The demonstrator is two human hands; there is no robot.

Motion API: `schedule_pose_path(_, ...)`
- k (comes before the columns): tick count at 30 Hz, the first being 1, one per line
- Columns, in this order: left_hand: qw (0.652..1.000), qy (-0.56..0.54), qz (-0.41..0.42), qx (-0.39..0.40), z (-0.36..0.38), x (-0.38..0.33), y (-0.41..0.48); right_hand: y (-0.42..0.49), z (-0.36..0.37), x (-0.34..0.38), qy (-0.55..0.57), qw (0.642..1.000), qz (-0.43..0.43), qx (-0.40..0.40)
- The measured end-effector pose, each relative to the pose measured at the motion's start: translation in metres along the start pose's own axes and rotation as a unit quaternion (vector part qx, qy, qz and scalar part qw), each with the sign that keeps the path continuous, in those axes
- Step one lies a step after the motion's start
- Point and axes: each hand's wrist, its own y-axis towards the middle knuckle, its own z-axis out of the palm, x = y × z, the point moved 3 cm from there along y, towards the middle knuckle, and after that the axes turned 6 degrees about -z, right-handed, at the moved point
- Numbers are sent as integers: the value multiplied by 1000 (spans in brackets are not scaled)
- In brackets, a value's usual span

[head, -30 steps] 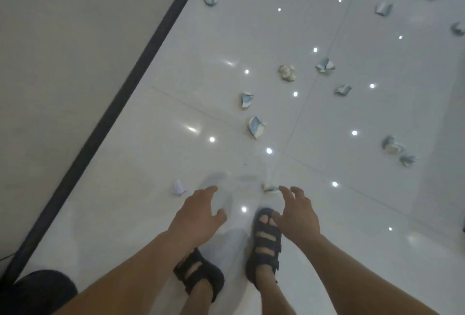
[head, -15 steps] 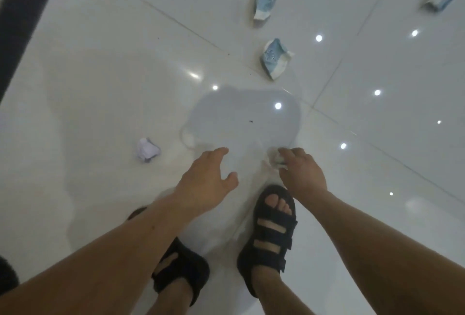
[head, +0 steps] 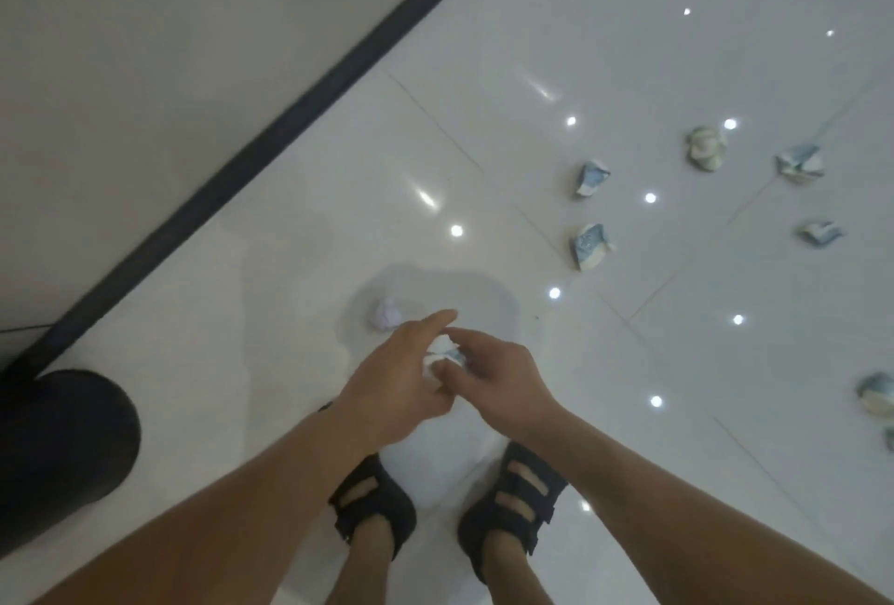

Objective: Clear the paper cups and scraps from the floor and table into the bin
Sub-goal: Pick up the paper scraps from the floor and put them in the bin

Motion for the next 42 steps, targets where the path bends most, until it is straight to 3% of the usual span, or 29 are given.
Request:
schedule_pose_path(5,996,-65,6,-57,-54,25,-40,11,27,70,6,997,-26,74)
schedule_pose_path(10,985,-87,-78,-128,-85,83,-70,29,51,86,-63,993,25,93)
schedule_pose_path(14,974,-77,-148,-154,-95,147,-72,66,74,55,-252,961,69,86)
schedule_pose_path(20,957,-102,-184,-200,-84,234,-39,131,117,-16,-427,894,53,128)
schedule_pose_path(25,946,-130,-199,-220,-47,285,-7,165,153,-66,-480,865,35,141)
schedule_pose_path(30,935,-193,-210,-208,-22,297,-1,173,171,-74,-459,882,26,103)
schedule_pose_path(35,930,-175,-211,-245,-56,279,-39,144,173,-21,-455,878,-14,144)
schedule_pose_path(42,915,-180,-189,-308,-148,202,-136,89,154,134,-451,867,-122,172)
